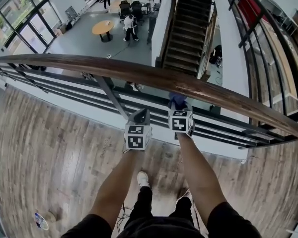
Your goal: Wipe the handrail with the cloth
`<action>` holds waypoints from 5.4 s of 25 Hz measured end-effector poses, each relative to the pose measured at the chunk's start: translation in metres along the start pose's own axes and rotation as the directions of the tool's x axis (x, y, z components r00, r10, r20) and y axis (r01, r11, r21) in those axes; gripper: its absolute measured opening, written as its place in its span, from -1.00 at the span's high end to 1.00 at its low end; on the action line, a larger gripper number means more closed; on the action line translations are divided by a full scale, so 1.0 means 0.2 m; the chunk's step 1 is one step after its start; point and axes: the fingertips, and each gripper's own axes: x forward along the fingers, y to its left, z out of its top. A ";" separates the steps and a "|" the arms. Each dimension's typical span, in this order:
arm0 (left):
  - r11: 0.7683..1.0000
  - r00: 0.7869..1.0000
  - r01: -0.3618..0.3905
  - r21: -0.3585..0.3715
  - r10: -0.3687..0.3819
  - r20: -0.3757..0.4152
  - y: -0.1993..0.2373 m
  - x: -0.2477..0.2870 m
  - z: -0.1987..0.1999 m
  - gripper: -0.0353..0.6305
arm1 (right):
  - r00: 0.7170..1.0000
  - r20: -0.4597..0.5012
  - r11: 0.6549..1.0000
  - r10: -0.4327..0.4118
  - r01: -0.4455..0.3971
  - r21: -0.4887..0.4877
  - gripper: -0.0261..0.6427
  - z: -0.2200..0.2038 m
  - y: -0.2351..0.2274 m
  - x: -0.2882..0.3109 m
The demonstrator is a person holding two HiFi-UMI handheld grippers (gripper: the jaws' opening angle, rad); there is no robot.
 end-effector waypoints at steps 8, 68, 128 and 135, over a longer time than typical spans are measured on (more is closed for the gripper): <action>0.999 0.998 0.052 0.001 -0.052 -0.025 -0.33 0.08 0.01 0.89 | 1.000 -0.002 0.999 -0.030 0.030 0.019 0.66 -0.12 -0.31 -0.14; 0.900 0.902 0.424 0.102 -0.408 -0.142 -3.47 0.68 -0.10 0.89 | 0.953 -0.063 0.927 -0.295 0.302 0.223 0.66 -1.32 -3.35 -1.32; 0.999 0.996 -0.047 0.027 0.049 -0.070 0.57 0.36 -0.83 0.89 | 0.959 0.163 0.965 0.233 -0.248 0.080 0.65 -0.69 0.62 0.46; 0.998 0.998 -0.056 0.040 0.057 -0.014 1.05 0.41 -0.78 0.89 | 0.941 0.177 0.952 0.287 -0.301 0.059 0.66 -0.45 1.11 0.74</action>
